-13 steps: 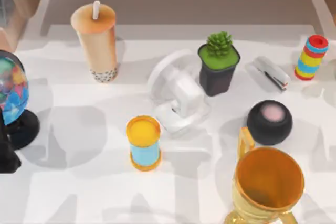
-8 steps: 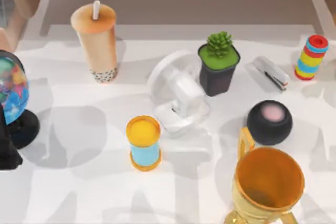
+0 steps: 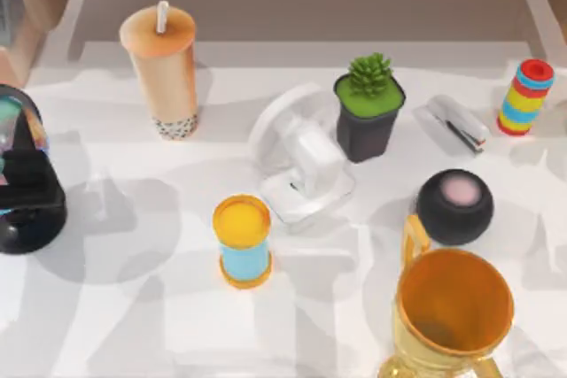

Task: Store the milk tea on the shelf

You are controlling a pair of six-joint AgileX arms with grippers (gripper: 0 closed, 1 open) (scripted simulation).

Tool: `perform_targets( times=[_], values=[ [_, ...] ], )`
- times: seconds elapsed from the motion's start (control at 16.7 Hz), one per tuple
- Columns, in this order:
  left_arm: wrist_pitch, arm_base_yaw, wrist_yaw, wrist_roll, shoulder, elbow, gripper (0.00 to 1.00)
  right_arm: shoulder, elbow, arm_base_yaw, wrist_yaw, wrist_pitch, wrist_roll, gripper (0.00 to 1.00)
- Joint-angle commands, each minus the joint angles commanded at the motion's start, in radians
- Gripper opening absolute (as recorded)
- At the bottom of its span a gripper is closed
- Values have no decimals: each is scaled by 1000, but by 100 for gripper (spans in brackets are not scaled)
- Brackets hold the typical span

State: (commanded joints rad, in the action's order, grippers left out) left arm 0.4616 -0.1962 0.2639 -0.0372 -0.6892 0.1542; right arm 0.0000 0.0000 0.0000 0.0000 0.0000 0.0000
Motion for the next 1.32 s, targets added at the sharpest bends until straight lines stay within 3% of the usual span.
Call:
perform_targets(
  times=[0.36,0.66,0.96,1.32],
  values=[
    [501,-226,113,-13,-692,207,100,0,0,0,0,0,0,100],
    [757,-333,163,-11,-1097,297,100,0,0,0,0,0,0,100],
    [900,-323,203,-9,-1251,319,100,0,0,0,0,0,0,100],
    [900,-323,201,-9,-1252,319,100,0,0,0,0,0,0,100]
  ],
)
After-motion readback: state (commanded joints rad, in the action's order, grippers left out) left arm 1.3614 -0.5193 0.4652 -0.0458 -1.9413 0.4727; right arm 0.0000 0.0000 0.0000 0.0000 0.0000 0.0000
